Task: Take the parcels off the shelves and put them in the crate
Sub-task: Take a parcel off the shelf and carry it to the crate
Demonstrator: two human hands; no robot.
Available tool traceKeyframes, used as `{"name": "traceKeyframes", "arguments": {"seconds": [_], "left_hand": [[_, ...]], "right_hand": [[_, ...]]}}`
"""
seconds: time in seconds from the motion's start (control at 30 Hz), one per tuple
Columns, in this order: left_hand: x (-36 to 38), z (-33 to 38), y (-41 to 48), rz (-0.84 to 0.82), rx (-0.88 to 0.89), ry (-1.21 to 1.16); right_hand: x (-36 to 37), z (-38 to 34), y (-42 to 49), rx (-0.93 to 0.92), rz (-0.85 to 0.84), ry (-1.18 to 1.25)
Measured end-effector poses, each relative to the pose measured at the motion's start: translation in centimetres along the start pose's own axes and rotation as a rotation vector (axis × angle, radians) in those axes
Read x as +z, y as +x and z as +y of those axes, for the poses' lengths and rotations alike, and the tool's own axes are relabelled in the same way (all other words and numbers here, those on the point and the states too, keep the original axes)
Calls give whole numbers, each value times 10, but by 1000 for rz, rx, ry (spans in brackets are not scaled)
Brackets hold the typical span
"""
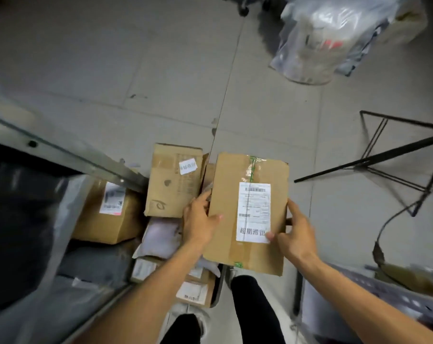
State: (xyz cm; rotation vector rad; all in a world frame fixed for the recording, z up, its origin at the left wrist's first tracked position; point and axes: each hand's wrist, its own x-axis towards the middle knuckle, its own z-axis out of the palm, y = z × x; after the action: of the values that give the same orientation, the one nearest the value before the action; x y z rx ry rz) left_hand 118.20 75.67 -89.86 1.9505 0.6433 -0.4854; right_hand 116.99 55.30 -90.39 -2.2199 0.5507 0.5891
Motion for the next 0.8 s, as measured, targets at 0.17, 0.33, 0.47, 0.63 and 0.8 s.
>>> {"name": "traceKeyframes", "arguments": {"seconds": [0.17, 0.33, 0.47, 0.63, 0.8], "left_hand": [[30, -27, 65, 19, -52, 63], [49, -35, 104, 90, -92, 261], [49, -36, 114, 48, -84, 404], [44, -36, 120, -102, -33, 471], [33, -31, 129, -140, -18, 549]], "right_hand": [[40, 17, 76, 64, -59, -13], [77, 24, 126, 130, -120, 32], [95, 27, 146, 200, -239, 165], [102, 24, 149, 166, -292, 240], [99, 18, 149, 180, -317, 244]]}}
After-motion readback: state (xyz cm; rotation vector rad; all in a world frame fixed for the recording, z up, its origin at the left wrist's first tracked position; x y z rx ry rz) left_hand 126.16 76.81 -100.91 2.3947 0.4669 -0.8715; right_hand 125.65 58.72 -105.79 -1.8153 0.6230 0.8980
